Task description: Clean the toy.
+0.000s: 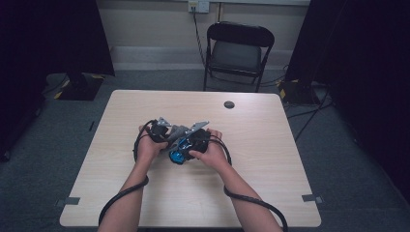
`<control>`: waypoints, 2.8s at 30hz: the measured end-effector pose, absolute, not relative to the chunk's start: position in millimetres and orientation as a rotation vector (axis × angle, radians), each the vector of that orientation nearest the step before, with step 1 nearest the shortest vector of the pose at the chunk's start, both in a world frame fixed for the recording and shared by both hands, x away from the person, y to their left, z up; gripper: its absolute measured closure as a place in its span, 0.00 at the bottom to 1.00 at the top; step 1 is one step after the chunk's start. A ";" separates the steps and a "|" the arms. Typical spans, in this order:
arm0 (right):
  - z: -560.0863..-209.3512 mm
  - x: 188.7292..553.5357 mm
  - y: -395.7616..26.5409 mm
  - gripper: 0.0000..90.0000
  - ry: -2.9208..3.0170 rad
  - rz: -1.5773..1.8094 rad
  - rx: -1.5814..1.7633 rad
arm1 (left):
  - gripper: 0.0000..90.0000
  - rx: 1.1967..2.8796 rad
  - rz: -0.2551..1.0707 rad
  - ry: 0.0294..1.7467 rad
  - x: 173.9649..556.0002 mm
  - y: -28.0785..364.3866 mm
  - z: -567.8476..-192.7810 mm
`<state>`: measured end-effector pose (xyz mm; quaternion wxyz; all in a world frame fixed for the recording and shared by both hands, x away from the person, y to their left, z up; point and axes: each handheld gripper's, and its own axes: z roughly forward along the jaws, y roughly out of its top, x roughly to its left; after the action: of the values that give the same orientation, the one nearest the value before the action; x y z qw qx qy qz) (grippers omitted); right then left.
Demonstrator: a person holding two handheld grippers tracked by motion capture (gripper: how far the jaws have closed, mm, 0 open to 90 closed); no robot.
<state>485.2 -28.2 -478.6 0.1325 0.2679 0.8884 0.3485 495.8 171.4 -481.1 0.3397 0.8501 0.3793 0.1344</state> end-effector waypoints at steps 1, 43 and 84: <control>-478.6 485.2 -28.1 0.09 2.578 1.011 0.778 | 0.79 2.215 0.351 0.985 494.3 172.5 -481.0; -479.3 482.9 -27.1 0.09 2.574 1.020 0.770 | 0.79 2.208 0.378 1.009 426.9 205.8 -480.3; -480.5 482.1 -28.5 0.09 2.564 1.037 0.770 | 0.77 2.144 0.449 1.041 439.3 224.0 -450.8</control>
<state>482.1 -28.5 -480.5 0.1349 0.2657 0.8849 0.3580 439.3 224.0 -450.8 0.3506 0.8279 0.4019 0.1733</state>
